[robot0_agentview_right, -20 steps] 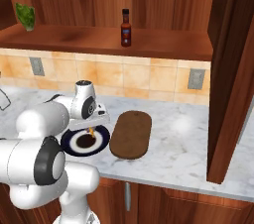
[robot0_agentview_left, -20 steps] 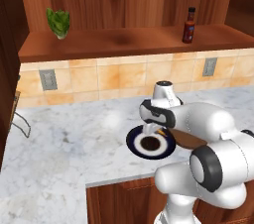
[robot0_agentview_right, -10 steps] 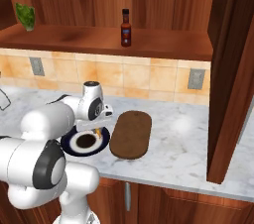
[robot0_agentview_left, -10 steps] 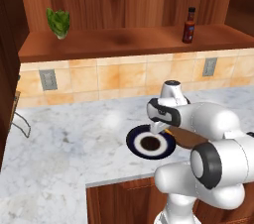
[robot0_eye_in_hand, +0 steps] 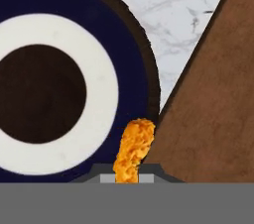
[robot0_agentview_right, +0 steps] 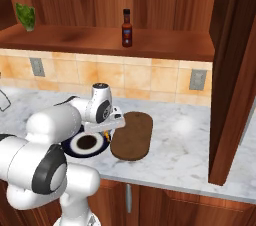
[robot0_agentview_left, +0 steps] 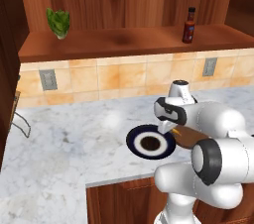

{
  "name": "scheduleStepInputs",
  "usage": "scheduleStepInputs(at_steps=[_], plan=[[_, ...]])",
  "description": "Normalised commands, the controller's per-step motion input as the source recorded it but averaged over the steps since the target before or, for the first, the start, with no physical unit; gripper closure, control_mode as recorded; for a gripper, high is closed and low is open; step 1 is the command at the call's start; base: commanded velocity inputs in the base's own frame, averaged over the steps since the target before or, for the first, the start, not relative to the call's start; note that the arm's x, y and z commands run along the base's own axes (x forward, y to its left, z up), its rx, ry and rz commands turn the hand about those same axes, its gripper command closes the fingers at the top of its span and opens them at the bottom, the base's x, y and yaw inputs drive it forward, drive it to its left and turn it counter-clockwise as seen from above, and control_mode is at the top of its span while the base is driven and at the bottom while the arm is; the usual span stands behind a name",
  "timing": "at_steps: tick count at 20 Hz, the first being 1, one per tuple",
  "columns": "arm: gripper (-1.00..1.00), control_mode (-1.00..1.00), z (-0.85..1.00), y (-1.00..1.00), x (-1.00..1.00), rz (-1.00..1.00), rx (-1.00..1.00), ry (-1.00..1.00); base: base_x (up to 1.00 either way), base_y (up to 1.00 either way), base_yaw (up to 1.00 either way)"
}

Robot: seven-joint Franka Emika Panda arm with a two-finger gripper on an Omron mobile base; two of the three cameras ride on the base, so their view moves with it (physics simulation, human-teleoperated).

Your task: Pick the shrimp from the plate and place it on the cutting board. Then pick the condiment bottle from the cabinet and place it next to the cutting board.

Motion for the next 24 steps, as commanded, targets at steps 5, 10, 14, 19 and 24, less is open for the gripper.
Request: scheduleStepInputs(at_steps=[5,10,14,19,24], plan=[[1.00,-1.00,0.00,-0.29,0.00,0.00,0.00,0.00,0.00,0.00,0.00],[1.00,-1.00,0.00,-0.28,0.01,0.00,0.00,0.00,0.00,0.00,0.00],[1.00,-1.00,0.00,-0.31,0.02,0.00,0.00,0.00,0.00,0.00,0.00],[1.00,-1.00,0.00,-0.27,0.07,0.00,0.00,0.00,0.00,0.00,0.00],[1.00,-1.00,0.00,-0.22,0.15,0.00,0.00,0.00,0.00,0.00,0.00]])
